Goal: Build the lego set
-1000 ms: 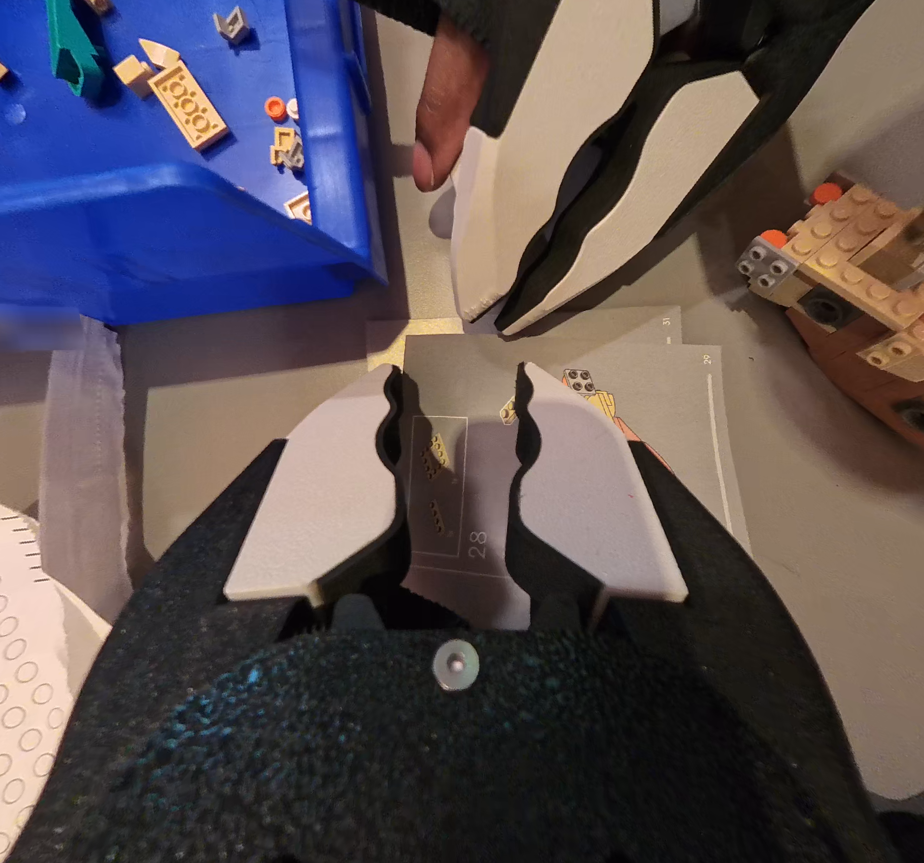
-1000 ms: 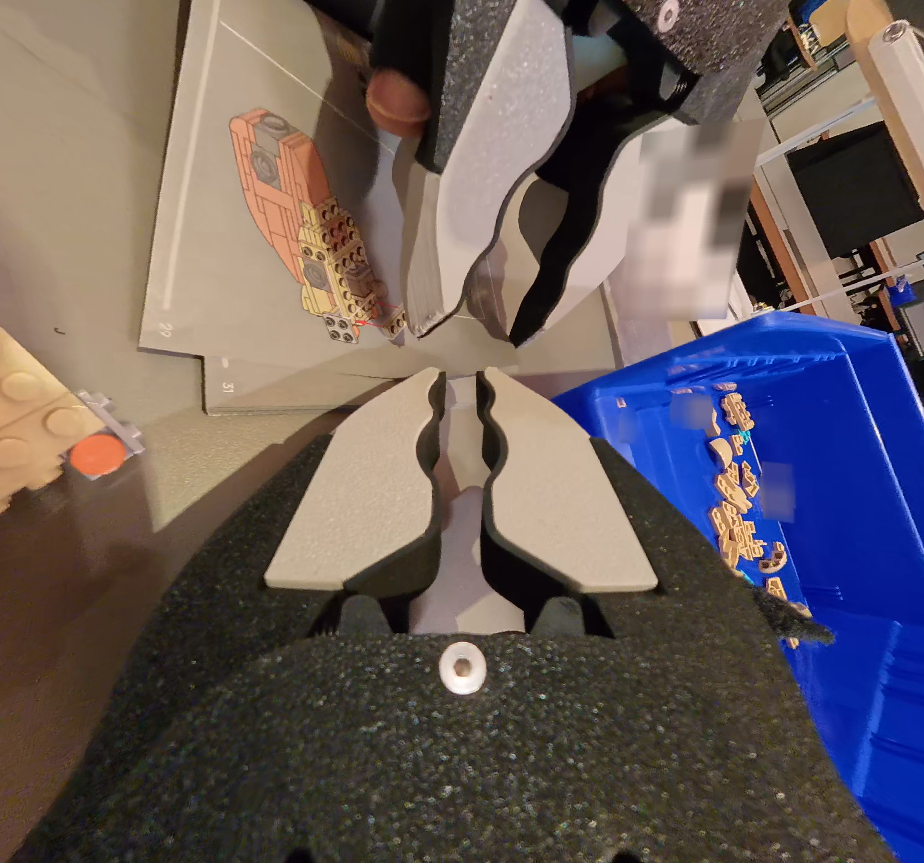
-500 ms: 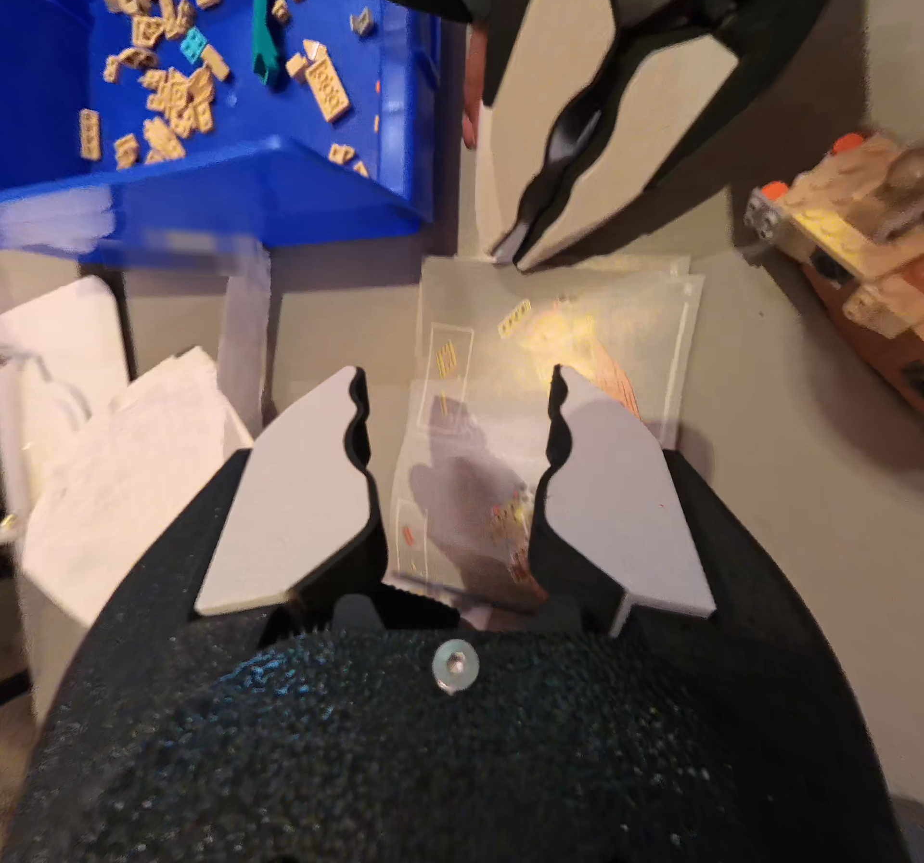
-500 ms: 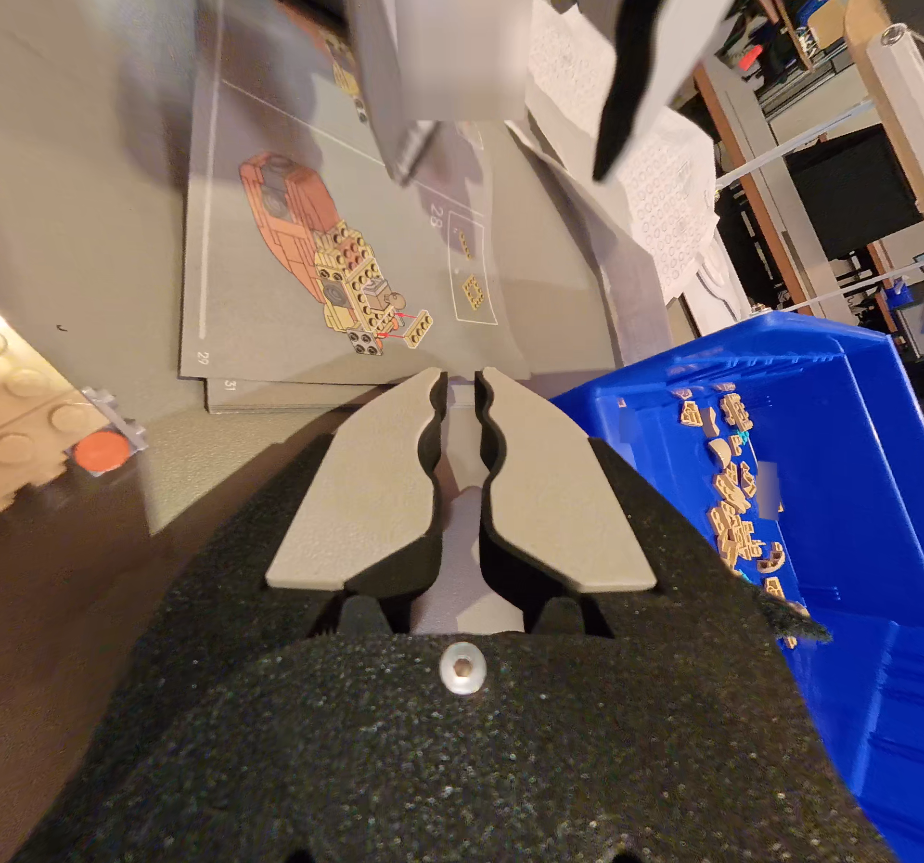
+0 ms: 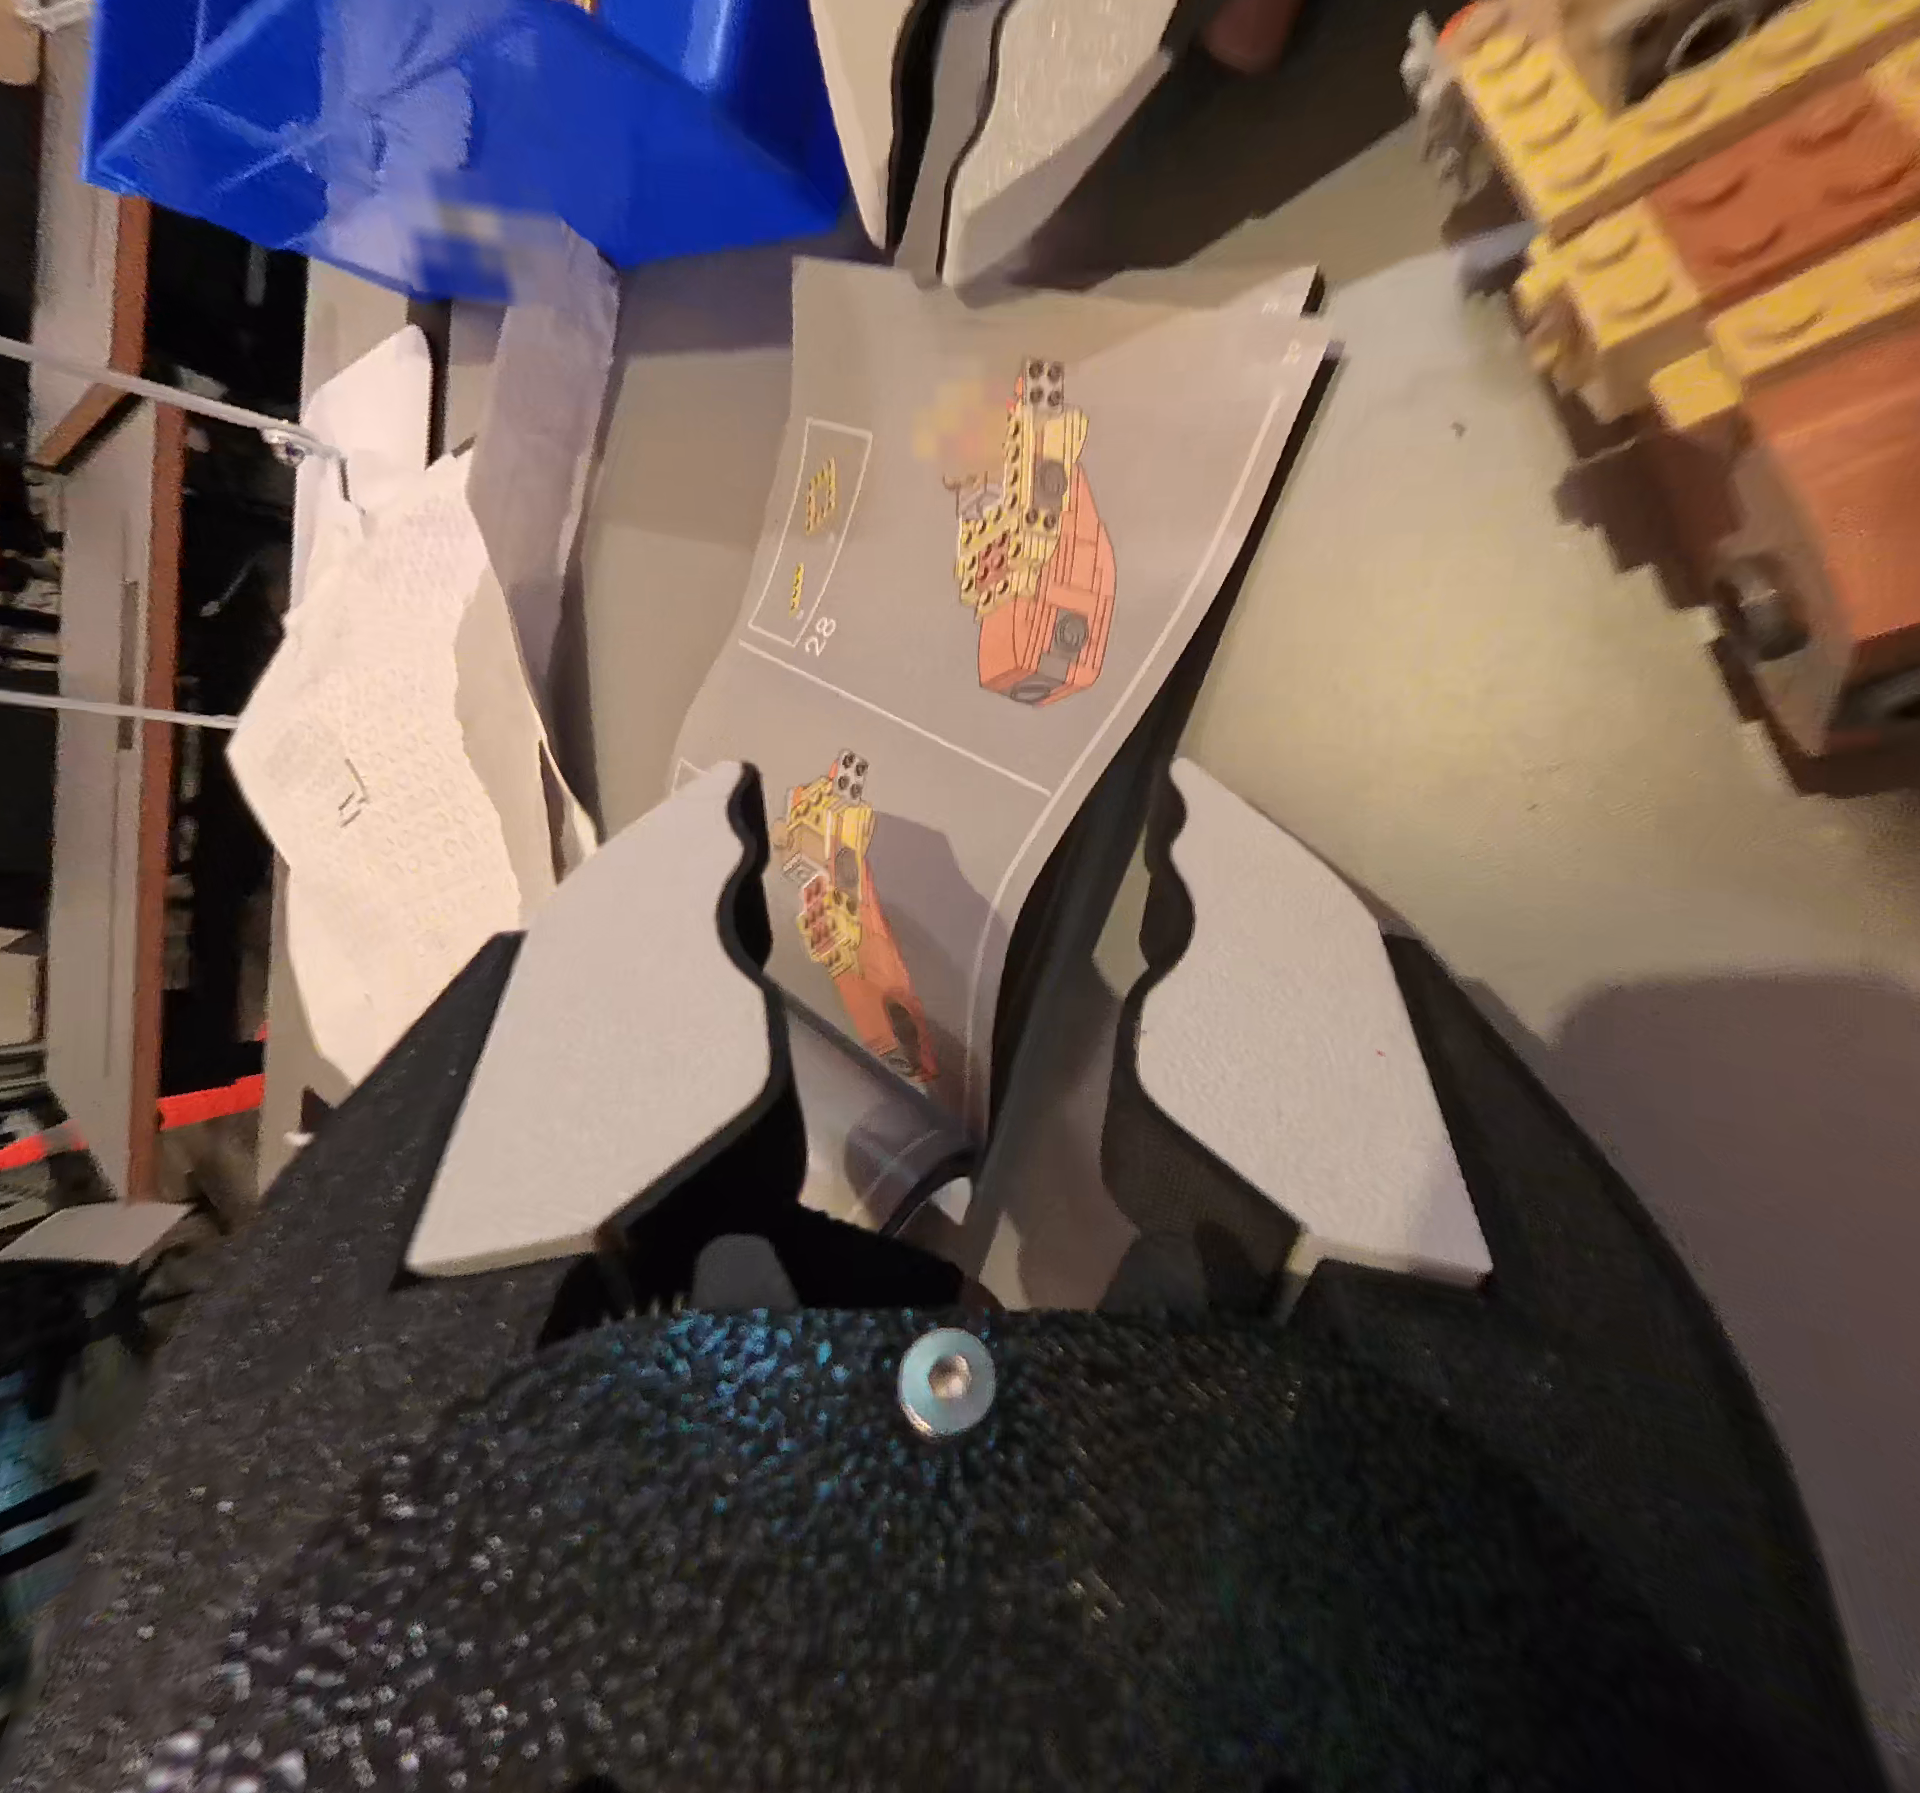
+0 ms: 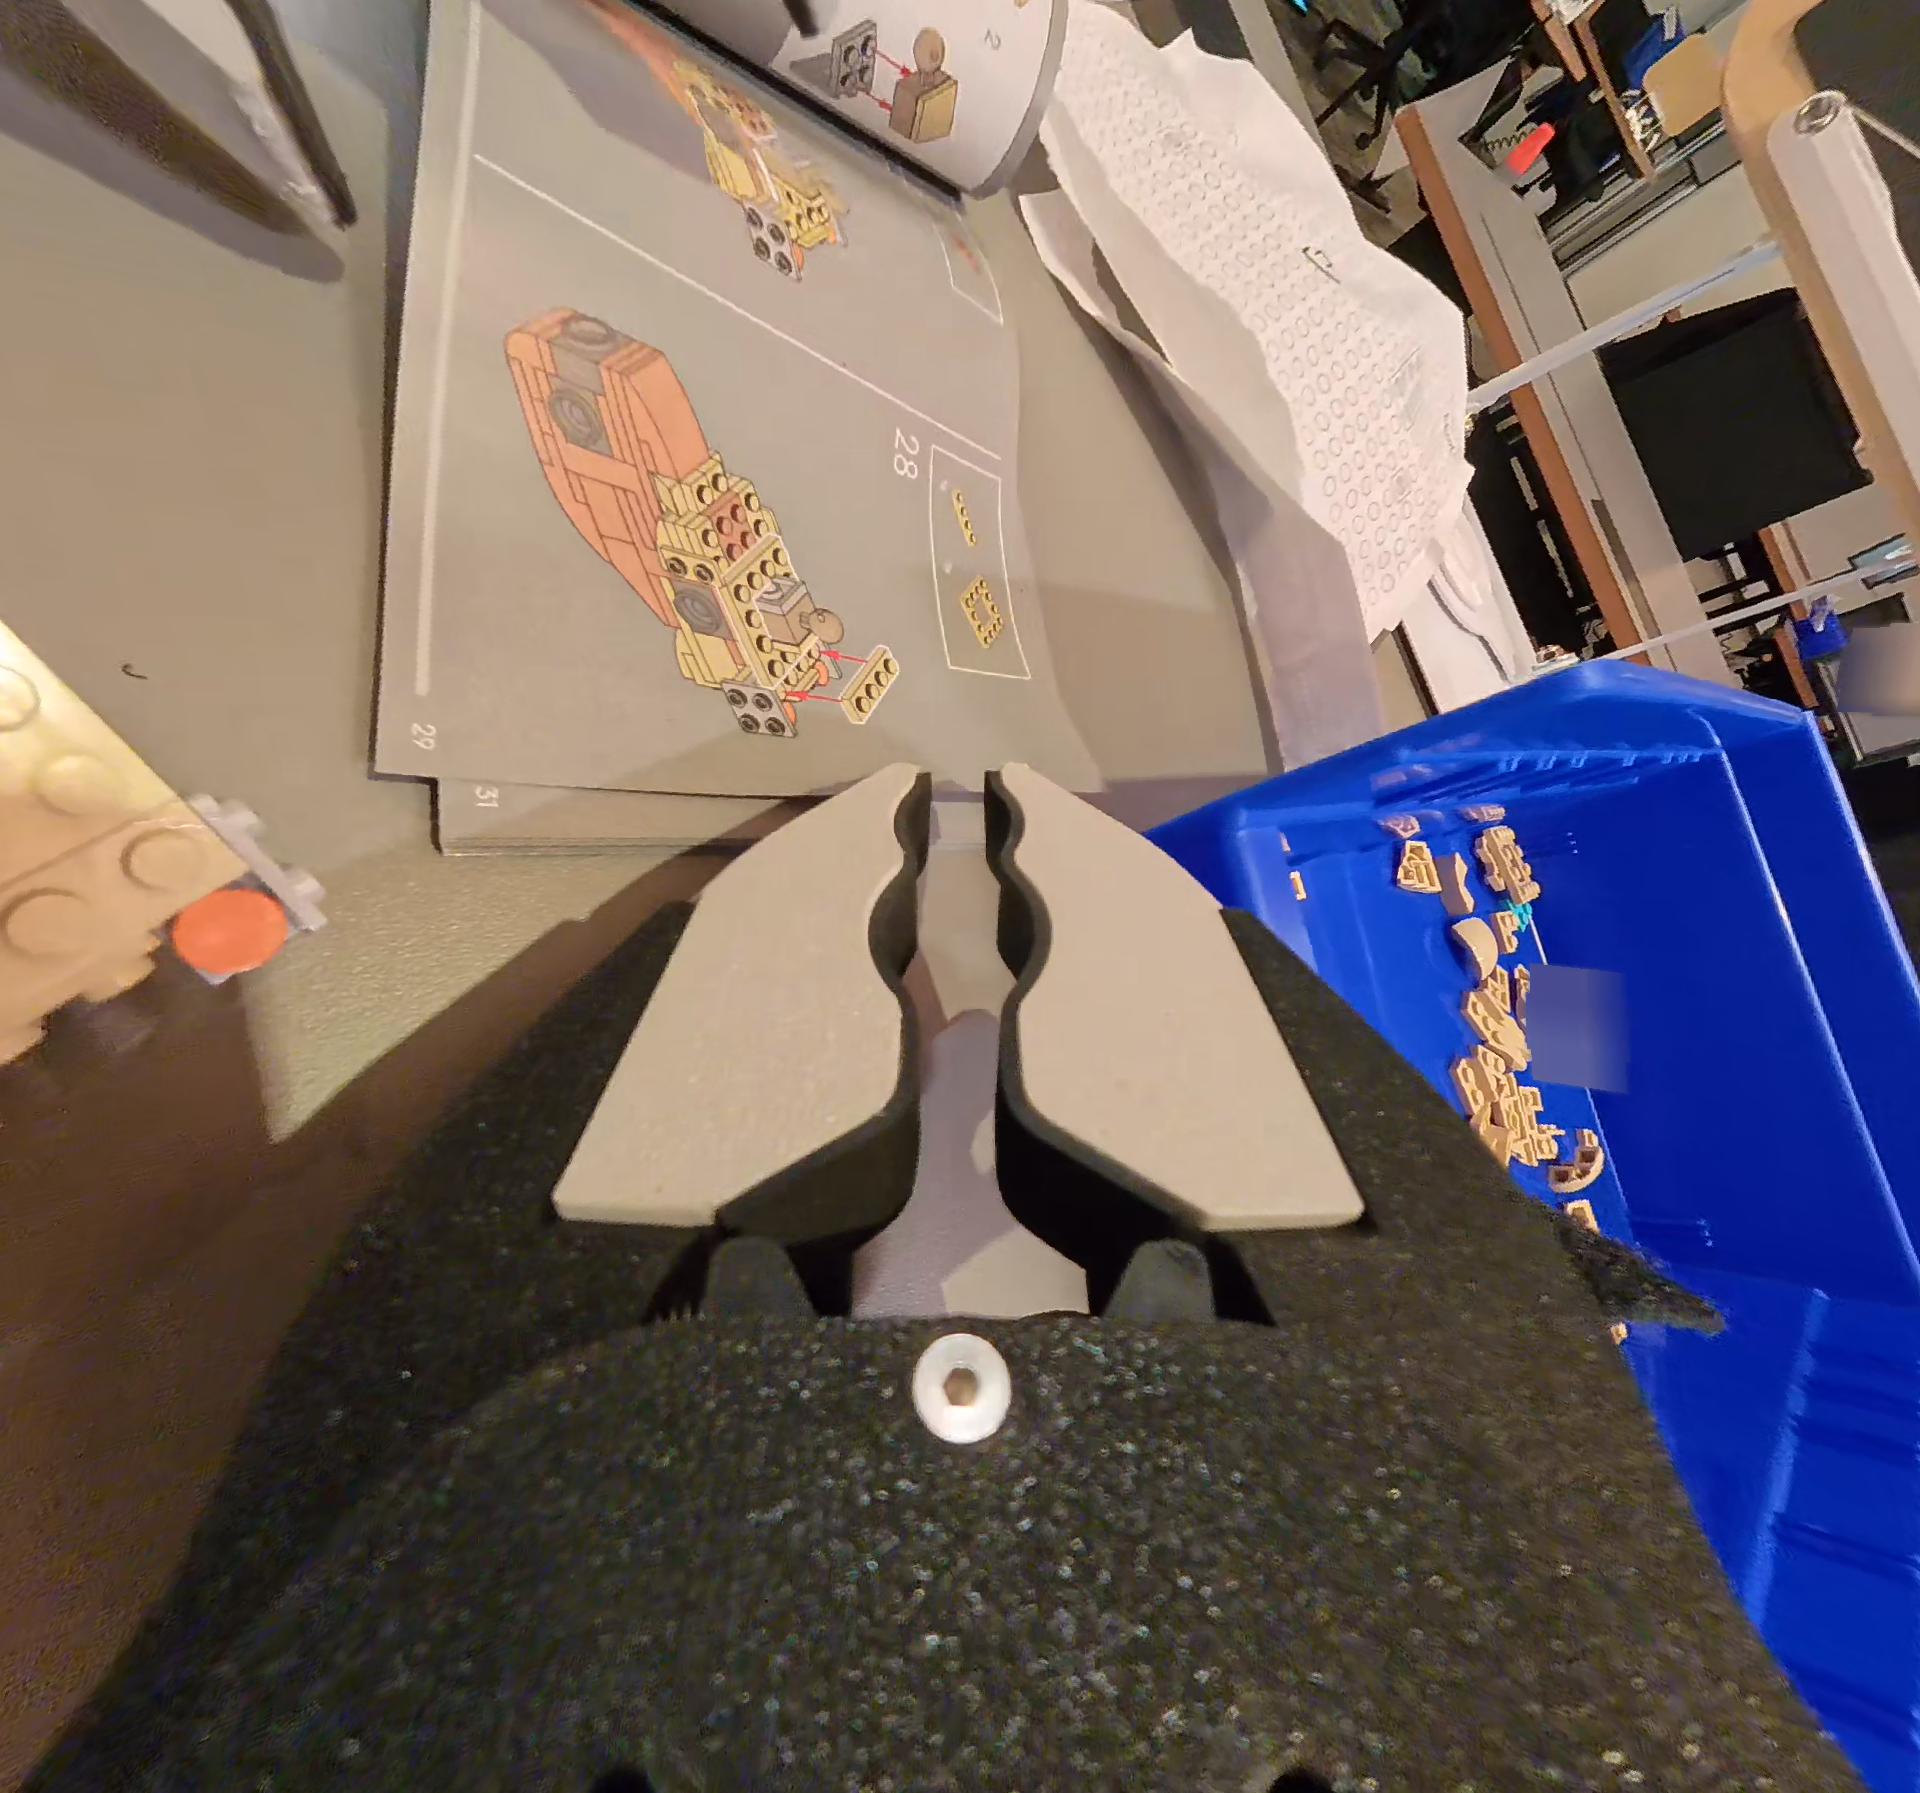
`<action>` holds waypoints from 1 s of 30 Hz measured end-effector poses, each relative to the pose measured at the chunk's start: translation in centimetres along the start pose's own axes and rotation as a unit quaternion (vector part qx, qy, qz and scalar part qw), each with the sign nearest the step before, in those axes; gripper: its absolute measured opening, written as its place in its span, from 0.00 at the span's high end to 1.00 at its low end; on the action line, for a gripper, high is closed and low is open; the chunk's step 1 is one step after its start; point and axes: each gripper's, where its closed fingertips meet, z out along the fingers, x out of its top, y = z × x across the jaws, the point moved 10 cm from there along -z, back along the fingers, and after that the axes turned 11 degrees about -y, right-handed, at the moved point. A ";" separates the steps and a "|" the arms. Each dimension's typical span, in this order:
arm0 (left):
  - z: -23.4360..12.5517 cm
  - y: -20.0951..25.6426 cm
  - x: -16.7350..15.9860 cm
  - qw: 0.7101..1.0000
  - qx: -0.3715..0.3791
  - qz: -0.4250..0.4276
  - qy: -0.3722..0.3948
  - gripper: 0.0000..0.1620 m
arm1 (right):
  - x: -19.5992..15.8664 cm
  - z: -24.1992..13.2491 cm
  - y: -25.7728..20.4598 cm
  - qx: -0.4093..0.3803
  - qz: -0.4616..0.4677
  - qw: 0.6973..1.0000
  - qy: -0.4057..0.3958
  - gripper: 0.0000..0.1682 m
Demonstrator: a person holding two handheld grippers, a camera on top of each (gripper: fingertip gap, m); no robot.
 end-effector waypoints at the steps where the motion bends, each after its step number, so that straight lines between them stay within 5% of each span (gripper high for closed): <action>1: 0.2 0.0 -0.1 1.000 0.008 0.009 -0.010 0.57 | 0.0 0.0 0.0 -0.001 -0.001 1.000 0.000 0.94; 16: -0.1 -0.4 0.2 0.997 0.078 0.010 0.004 0.67 | -0.1 -0.2 -0.2 -0.006 -0.007 1.000 0.011 0.94; 30: 0.4 0.7 0.1 0.998 0.027 -0.050 0.022 0.95 | -0.2 -0.5 0.0 -0.014 0.006 1.000 0.024 0.94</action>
